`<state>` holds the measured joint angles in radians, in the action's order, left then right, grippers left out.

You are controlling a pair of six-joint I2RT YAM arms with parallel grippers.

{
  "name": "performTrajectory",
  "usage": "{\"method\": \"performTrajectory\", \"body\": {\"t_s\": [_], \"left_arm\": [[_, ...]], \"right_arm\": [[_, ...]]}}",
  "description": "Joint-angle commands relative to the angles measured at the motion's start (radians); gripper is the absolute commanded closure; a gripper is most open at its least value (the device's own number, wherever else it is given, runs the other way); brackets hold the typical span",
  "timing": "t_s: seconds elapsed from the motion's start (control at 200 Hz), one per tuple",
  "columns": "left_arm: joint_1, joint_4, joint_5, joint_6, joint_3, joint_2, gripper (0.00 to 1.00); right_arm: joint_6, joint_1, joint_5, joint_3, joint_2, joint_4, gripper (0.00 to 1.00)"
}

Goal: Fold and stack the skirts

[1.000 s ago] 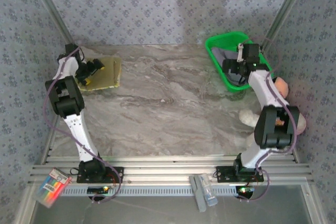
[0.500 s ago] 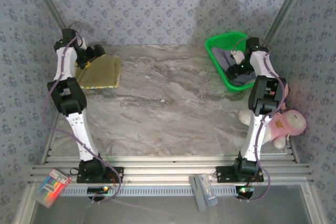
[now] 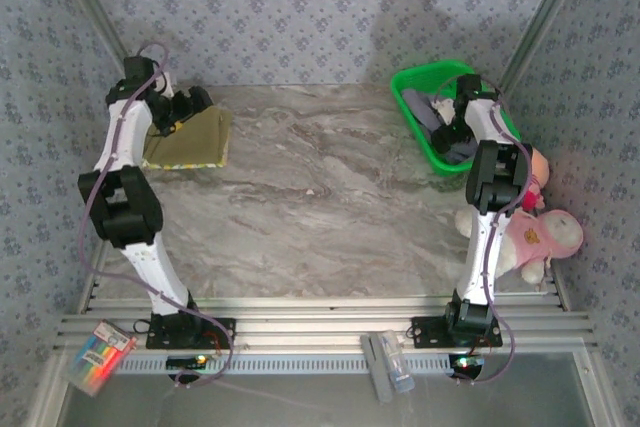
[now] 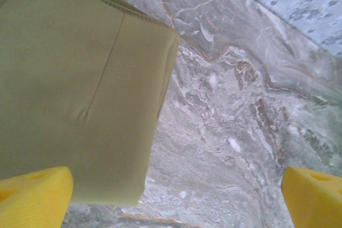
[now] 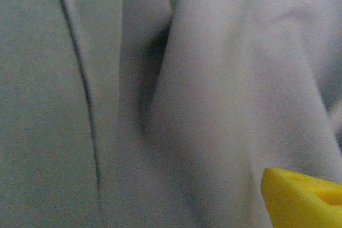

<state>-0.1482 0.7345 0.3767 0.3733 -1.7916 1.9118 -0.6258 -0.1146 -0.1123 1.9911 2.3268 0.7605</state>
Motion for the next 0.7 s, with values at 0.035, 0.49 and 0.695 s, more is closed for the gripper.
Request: {"method": "performTrajectory", "body": {"t_s": [0.035,0.49,0.695], "left_arm": [[0.002,-0.187,0.045,0.103,0.158,-0.146,0.0],[0.003,-0.253,0.08,0.141,0.403,-0.378,0.0],[0.004,-0.271,0.101,0.163,0.408,-0.39,0.0]], "right_arm": [[0.02,0.018,-0.111,-0.048,-0.014,-0.143,0.25],[0.142,0.046,-0.436,-0.157,-0.289,-0.539,1.0],[0.217,0.106,-0.359,-0.119,-0.433,-0.511,1.0]]}}
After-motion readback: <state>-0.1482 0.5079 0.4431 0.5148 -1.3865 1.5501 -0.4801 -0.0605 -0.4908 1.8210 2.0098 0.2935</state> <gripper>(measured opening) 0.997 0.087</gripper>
